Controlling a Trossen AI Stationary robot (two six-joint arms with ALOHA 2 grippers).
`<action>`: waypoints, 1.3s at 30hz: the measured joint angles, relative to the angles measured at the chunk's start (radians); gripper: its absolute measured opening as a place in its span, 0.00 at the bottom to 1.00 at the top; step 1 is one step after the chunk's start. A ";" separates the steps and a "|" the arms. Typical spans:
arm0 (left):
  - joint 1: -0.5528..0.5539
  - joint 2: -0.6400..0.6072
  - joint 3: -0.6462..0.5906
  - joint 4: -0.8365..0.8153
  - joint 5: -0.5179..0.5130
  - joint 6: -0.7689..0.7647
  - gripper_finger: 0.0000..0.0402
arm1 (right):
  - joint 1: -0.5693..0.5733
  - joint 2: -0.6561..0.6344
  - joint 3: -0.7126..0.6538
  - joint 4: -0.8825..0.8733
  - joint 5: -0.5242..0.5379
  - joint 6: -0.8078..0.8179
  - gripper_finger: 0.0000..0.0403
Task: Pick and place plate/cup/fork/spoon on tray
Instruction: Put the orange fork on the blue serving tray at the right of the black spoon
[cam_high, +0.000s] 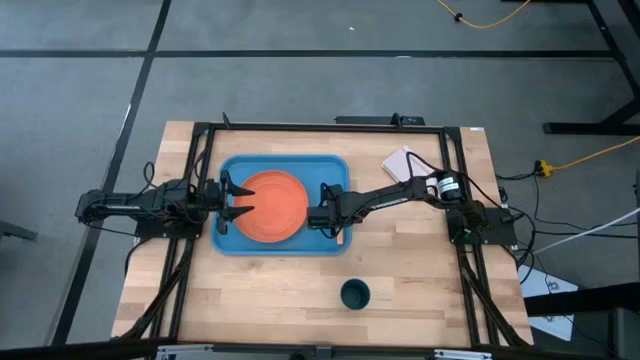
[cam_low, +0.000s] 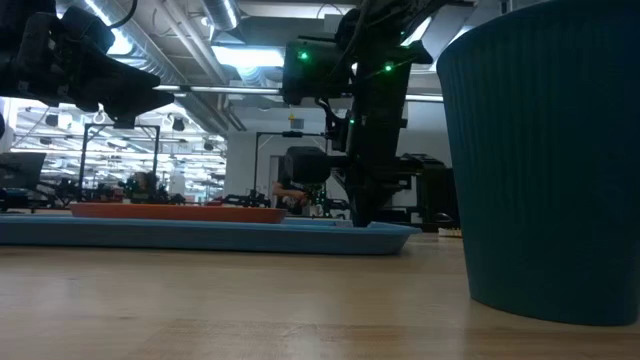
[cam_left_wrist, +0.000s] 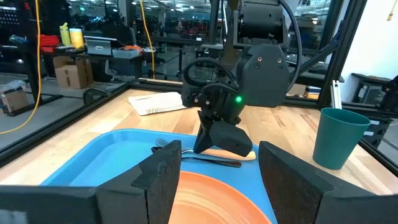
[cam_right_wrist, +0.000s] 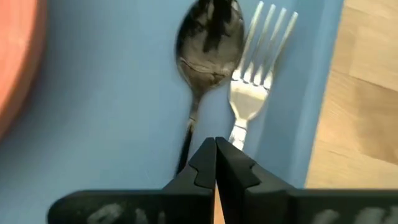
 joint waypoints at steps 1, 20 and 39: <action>0.000 0.000 0.000 0.000 0.000 0.000 0.52 | 0.001 0.000 0.000 -0.009 -0.004 0.008 0.02; 0.000 0.000 0.000 0.000 0.000 0.000 0.52 | 0.008 -0.002 0.000 0.050 -0.068 -0.004 0.02; 0.000 0.000 0.000 0.000 0.000 0.000 0.52 | 0.017 -0.005 0.000 0.094 -0.045 -0.030 0.02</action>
